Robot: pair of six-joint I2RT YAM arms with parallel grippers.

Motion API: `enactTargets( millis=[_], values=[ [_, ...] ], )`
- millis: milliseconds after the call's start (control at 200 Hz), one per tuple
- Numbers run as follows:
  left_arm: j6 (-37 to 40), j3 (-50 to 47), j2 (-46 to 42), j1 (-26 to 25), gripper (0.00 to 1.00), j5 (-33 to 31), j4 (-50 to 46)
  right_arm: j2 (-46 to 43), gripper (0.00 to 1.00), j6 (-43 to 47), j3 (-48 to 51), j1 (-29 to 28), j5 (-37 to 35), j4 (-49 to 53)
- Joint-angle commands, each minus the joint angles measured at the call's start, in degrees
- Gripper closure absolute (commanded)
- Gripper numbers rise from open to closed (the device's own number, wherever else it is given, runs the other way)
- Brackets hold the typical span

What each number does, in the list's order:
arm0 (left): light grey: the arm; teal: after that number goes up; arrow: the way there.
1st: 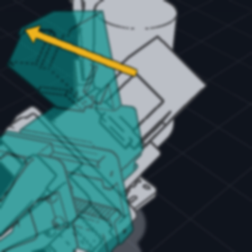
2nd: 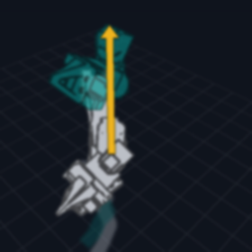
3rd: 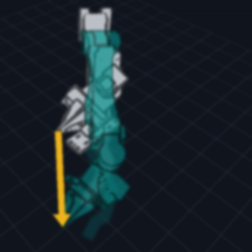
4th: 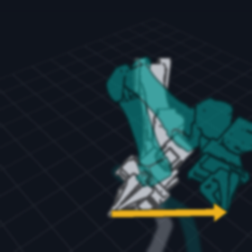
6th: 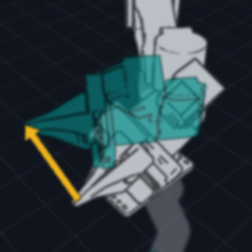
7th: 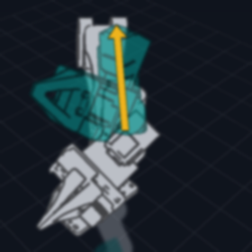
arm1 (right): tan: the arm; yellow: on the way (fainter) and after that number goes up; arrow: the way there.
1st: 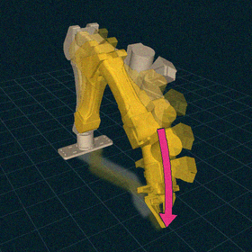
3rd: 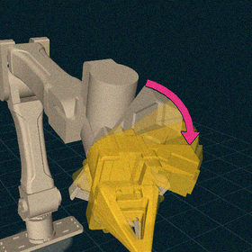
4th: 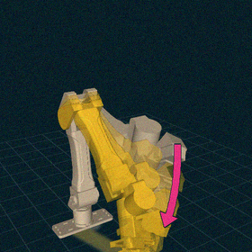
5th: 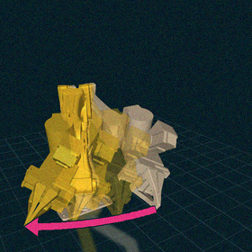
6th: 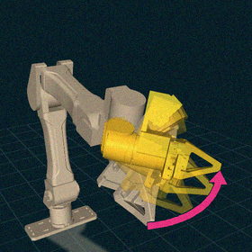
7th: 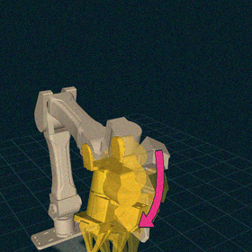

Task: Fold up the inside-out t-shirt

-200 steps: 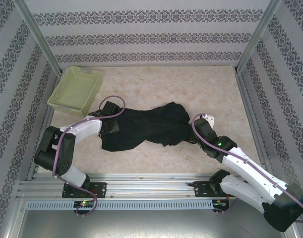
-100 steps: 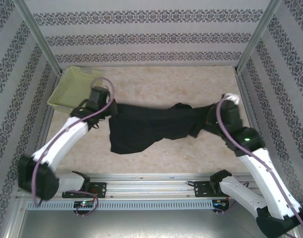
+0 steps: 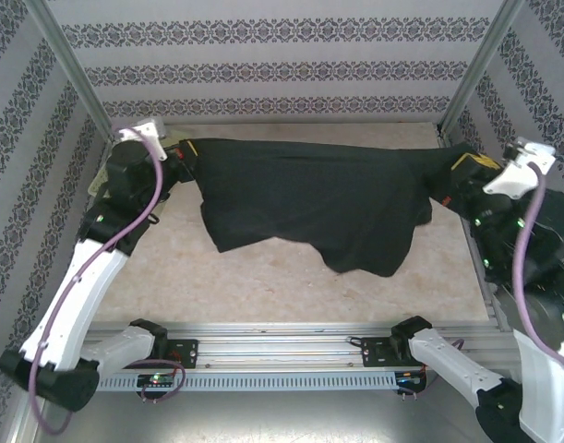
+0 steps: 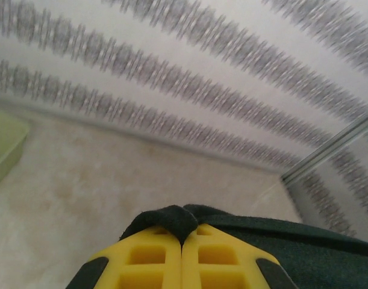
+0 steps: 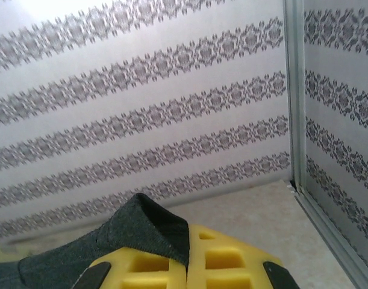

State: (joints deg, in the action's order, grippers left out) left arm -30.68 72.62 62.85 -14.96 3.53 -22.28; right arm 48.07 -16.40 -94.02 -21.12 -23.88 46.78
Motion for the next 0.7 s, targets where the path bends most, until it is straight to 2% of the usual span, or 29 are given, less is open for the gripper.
enactTargets(
  millis=[0, 180, 295, 505, 694],
  values=[
    [-2.1, 0.6, 1.2, 3.8, 1.0, -0.3, -3.6, 2.2, 1.0, 3.4, -0.7, 0.5, -5.3, -2.8],
    [-2.1, 3.6, 6.6, 5.0, 1.0, 2.9, -6.0, 6.6, 1.0, 4.3, 0.8, 0.7, -4.1, -3.8],
    [-2.1, 2.7, 5.9, 5.2, 1.0, 3.1, -4.8, 7.3, 1.0, 4.9, 1.4, 0.9, -4.2, -4.0],
    [-1.4, -2.6, -4.6, 5.4, 1.0, 1.4, 1.4, 2.6, 1.0, 6.8, 2.4, 1.0, -2.6, -5.4],
    [-1.8, -7.9, -17.0, 5.3, 1.0, 2.3, 7.5, -4.9, 1.0, 6.2, 2.4, 1.0, 3.1, -5.8]
  ],
)
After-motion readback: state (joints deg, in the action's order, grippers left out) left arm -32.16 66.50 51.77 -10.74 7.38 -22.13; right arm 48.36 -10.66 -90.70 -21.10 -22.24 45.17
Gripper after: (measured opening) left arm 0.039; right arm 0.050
